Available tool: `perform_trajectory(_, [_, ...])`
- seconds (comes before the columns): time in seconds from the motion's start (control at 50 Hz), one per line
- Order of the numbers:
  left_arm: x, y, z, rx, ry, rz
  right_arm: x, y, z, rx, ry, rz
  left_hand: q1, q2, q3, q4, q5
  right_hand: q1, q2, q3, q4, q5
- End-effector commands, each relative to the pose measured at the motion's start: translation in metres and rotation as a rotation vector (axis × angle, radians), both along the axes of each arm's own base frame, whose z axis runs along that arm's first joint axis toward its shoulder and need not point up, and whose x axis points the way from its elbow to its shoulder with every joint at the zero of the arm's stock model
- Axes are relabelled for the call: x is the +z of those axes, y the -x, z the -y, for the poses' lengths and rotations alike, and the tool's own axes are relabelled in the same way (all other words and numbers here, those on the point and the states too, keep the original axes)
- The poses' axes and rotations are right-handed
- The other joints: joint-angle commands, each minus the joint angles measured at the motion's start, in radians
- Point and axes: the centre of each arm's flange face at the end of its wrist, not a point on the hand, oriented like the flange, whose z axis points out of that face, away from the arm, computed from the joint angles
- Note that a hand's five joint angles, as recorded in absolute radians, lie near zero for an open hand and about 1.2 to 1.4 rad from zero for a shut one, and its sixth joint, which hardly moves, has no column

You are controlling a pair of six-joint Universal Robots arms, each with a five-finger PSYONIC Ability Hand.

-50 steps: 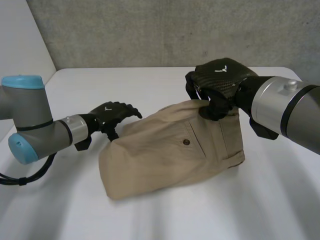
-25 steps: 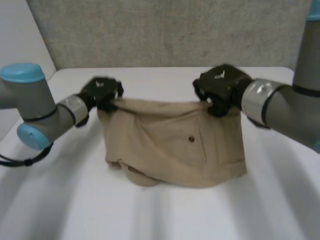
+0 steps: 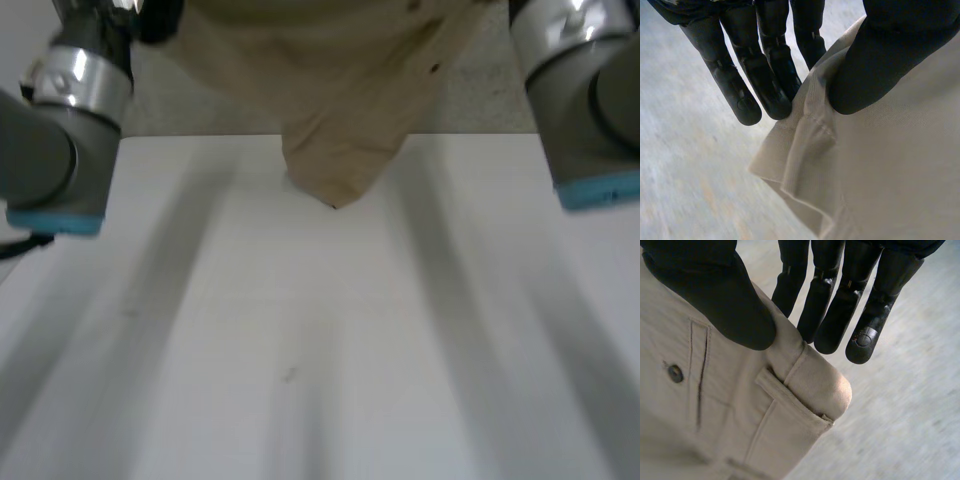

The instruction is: Fold the shorts.

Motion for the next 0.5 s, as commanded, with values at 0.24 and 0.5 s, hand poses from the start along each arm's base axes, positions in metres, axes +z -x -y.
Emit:
perform_trajectory(0.24, [-0.204,-0.001,-0.099,-0.029,-0.617,0.517,-0.205,0.038,-0.066,-0.012,-0.781,-0.403,0.275,0.202,0.206,0.197,0.262,0.419,0.224,0.216,0.203,0.235])
perform_trajectory(0.5, [-0.203,-0.016,-0.13,-0.04,-0.77,0.596,-0.227,0.062,-0.086,-0.043,-0.876,-0.426,-0.511,-0.584,-0.58,-0.589,-0.525,0.419,0.224,0.216,0.203,0.235])
